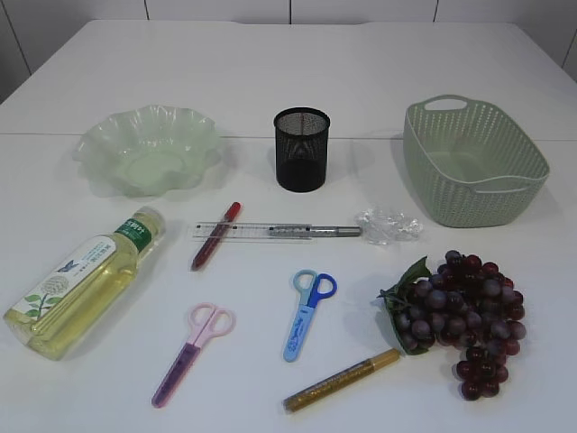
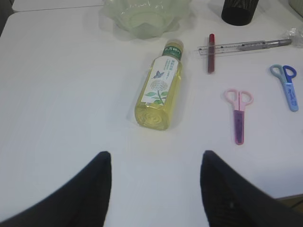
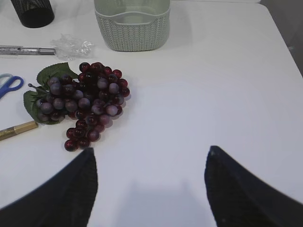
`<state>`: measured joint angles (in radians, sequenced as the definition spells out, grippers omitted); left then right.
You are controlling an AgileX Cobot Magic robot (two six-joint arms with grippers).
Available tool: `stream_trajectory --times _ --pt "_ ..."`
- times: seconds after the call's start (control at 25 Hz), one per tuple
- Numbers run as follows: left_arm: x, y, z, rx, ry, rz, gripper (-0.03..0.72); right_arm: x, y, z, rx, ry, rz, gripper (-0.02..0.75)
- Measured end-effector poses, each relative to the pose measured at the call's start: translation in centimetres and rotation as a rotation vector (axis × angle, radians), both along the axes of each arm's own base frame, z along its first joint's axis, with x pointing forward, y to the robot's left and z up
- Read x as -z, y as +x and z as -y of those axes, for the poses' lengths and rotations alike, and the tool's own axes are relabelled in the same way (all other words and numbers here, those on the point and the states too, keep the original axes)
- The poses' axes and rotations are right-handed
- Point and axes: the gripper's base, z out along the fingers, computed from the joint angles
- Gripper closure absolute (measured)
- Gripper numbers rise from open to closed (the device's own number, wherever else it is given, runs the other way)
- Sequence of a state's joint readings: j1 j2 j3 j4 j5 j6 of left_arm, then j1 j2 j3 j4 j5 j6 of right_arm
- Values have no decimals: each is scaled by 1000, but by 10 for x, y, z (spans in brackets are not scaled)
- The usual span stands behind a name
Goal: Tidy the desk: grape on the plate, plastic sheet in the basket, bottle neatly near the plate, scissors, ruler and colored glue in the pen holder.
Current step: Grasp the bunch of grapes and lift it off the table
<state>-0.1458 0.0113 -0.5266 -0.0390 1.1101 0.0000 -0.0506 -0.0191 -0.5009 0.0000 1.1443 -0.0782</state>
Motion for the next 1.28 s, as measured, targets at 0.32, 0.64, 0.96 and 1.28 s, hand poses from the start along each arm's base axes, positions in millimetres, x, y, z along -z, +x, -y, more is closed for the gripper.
stream_trajectory --times 0.32,0.64,0.96,1.28 --pt "0 0 0 0 0 0 253 0 0 0 0 0 0 190" --pt "0 0 0 0 0 0 253 0 0 0 0 0 0 190" --pt "0 0 0 0 0 0 253 0 0 0 0 0 0 190" --pt "0 0 0 0 0 0 253 0 0 0 0 0 0 190"
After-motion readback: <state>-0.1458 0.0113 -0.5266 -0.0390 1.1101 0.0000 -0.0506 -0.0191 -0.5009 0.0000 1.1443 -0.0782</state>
